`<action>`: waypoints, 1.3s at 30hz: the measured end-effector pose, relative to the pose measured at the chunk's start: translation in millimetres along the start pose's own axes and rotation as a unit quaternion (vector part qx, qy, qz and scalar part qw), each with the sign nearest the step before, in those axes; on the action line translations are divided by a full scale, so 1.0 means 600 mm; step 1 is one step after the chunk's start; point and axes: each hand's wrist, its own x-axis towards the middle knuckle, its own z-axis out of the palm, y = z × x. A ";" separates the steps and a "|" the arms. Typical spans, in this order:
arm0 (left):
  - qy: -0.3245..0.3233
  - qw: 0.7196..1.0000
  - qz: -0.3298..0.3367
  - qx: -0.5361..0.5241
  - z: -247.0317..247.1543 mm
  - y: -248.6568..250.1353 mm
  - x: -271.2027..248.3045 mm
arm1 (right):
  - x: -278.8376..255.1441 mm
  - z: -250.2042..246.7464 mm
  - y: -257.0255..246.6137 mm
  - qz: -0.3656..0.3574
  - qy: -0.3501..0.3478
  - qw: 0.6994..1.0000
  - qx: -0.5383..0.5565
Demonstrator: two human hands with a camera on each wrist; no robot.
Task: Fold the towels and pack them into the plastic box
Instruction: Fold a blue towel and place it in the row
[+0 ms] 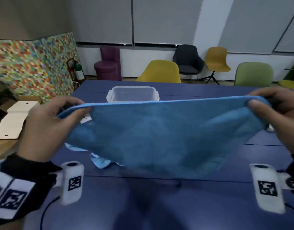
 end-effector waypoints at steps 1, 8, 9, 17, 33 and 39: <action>-0.004 1.000 0.006 -0.015 -0.014 0.008 0.011 | 0.009 -0.022 -0.003 0.002 0.007 1.000 -0.006; -0.096 0.994 0.023 -0.041 0.064 -0.014 0.059 | 0.009 -0.043 0.088 0.070 -0.037 0.986 -0.148; -0.116 0.993 0.001 -0.025 0.097 -0.031 0.058 | -0.002 -0.026 0.123 0.090 -0.050 0.977 -0.187; -0.186 0.974 -0.070 0.105 0.272 -0.123 0.031 | -0.064 0.040 0.304 0.187 -0.151 0.916 -0.320; -0.508 0.819 0.110 0.241 0.282 -0.260 -0.199 | -0.328 0.119 0.311 0.134 -0.536 0.729 -0.405; -0.446 0.779 0.257 0.359 0.271 -0.271 -0.182 | -0.311 0.123 0.304 0.102 -0.361 0.837 -0.399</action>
